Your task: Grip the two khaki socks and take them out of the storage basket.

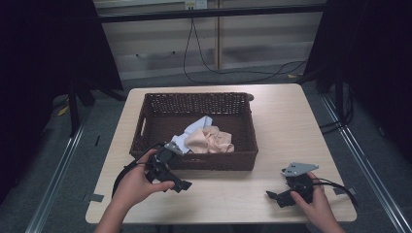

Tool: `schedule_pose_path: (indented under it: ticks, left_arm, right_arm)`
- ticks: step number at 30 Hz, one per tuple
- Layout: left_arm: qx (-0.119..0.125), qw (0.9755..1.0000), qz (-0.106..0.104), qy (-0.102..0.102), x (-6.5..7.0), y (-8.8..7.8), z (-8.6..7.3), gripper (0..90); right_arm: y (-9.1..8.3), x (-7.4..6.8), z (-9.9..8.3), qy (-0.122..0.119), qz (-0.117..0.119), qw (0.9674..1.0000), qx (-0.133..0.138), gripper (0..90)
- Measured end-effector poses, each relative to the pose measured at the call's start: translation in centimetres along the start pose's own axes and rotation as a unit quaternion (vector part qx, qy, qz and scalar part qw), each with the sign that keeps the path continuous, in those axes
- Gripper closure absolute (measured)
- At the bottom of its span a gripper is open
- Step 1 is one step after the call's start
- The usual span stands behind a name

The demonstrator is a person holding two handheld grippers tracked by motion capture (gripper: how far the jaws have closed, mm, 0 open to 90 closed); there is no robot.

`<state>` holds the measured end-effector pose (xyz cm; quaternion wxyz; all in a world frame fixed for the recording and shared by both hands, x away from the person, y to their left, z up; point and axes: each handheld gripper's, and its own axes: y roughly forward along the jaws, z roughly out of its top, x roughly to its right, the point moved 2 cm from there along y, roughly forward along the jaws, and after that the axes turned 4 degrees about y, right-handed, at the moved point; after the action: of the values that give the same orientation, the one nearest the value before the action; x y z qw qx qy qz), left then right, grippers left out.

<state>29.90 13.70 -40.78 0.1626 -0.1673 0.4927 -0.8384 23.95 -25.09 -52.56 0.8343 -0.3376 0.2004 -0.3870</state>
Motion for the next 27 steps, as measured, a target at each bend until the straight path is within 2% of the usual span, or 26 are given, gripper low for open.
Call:
schedule_pose_path:
  ticks: [1,4,7,12,15,19,24,27]
  left_arm:
    - [-0.009,1.0000,-0.001,0.003,-0.2,-0.7,0.4,6.3]
    - [-0.013,0.9999,-0.005,0.001,-0.3,-1.3,0.8,6.3]
    - [-0.029,0.9993,-0.022,0.003,-0.4,-2.2,1.5,6.3]
    - [-0.040,0.9989,-0.023,0.004,-0.4,-3.3,2.6,6.4]
    - [-0.051,0.9983,-0.027,-0.006,-0.9,-4.3,3.7,7.3]
    - [-0.062,0.9979,-0.019,-0.011,-1.7,-4.9,4.7,7.3]
    - [-0.058,0.9981,-0.007,-0.021,-2.8,-5.2,5.6,7.2]
    - [-0.051,0.9981,0.001,-0.035,-3.8,-5.0,6.2,7.3]
  right_arm:
    - [0.0,0.0,0.0,0.000,0.000,1.0000,0.000,0.0]
    - [0.0,0.0,0.0,0.000,0.000,1.0000,0.000,0.0]
    - [0.0,0.0,0.0,0.000,0.000,1.0000,0.000,0.0]
    - [0.0,0.0,0.0,0.000,0.000,1.0000,0.000,0.0]
    - [0.0,0.0,0.0,0.000,0.000,1.0000,0.000,0.0]
    - [0.0,0.0,0.0,0.000,0.000,1.0000,0.000,0.0]
    - [0.0,0.0,0.0,0.000,0.000,1.0000,-0.001,0.0]
    - [0.0,0.0,0.0,0.002,0.000,1.0000,0.001,0.0]
